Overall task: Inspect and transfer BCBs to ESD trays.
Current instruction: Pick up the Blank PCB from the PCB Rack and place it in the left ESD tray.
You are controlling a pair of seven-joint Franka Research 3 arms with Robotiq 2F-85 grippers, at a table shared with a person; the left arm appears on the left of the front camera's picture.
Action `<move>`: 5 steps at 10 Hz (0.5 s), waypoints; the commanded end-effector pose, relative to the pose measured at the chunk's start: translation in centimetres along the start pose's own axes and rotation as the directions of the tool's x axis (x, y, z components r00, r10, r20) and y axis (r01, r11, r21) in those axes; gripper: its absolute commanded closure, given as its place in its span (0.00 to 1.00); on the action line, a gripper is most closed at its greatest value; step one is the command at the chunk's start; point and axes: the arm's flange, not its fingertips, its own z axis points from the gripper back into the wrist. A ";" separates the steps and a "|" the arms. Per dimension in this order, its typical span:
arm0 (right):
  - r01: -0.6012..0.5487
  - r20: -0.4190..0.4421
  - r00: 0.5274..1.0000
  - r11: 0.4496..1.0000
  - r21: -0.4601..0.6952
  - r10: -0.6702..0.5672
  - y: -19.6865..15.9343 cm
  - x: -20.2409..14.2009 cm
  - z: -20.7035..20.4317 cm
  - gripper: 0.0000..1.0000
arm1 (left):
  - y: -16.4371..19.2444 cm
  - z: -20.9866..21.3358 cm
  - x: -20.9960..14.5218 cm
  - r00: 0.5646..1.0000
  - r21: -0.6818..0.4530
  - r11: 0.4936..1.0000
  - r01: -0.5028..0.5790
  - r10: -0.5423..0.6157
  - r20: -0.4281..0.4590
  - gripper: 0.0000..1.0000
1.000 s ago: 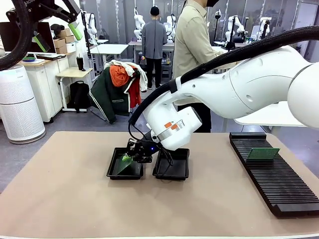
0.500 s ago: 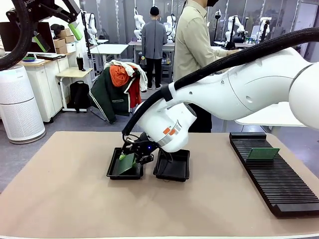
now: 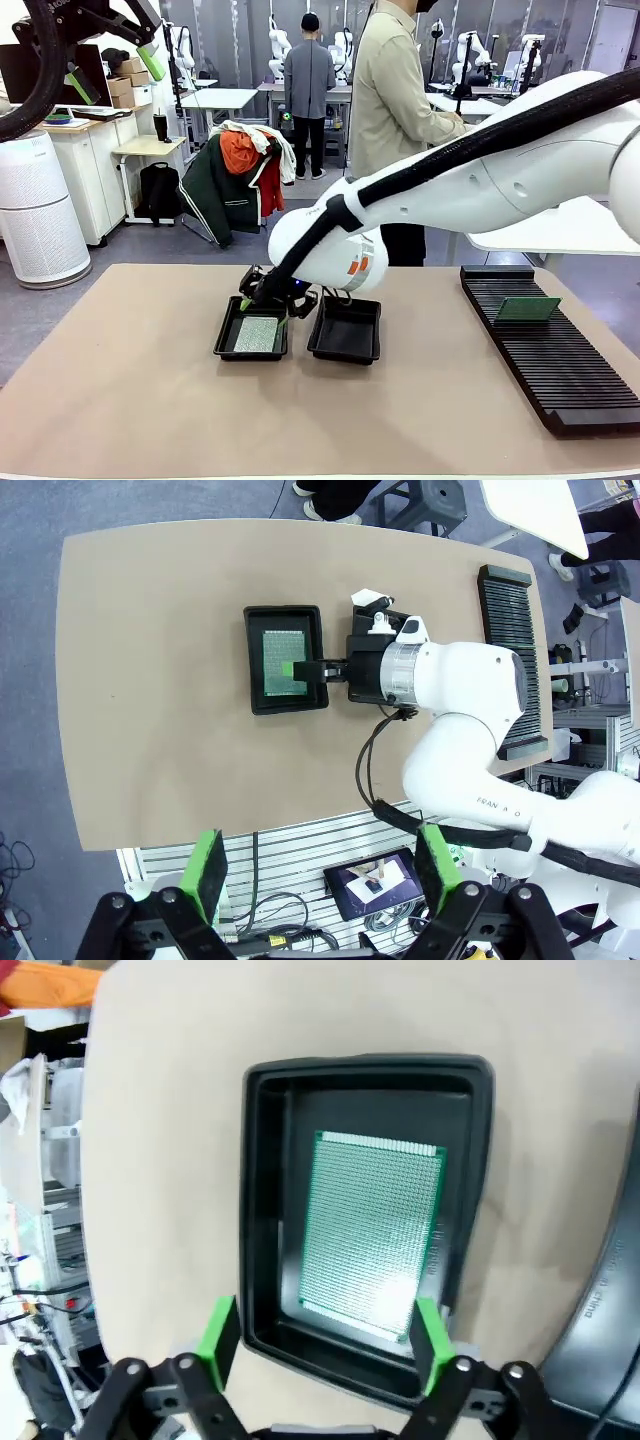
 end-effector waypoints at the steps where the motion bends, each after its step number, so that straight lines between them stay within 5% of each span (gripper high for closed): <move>1: -0.064 -0.029 0.998 0.987 -0.146 0.061 2.4 0.7 1.6 0.00 | 0.1 -0.1 -0.1 1.000 0.000 1.000 0.000 0.000 -0.001 0.00; 5: -0.159 -0.053 0.987 0.932 -0.326 0.150 5.3 -0.8 7.3 0.00 | 0.1 -0.1 -0.1 1.000 0.000 1.000 0.000 0.000 -0.001 0.00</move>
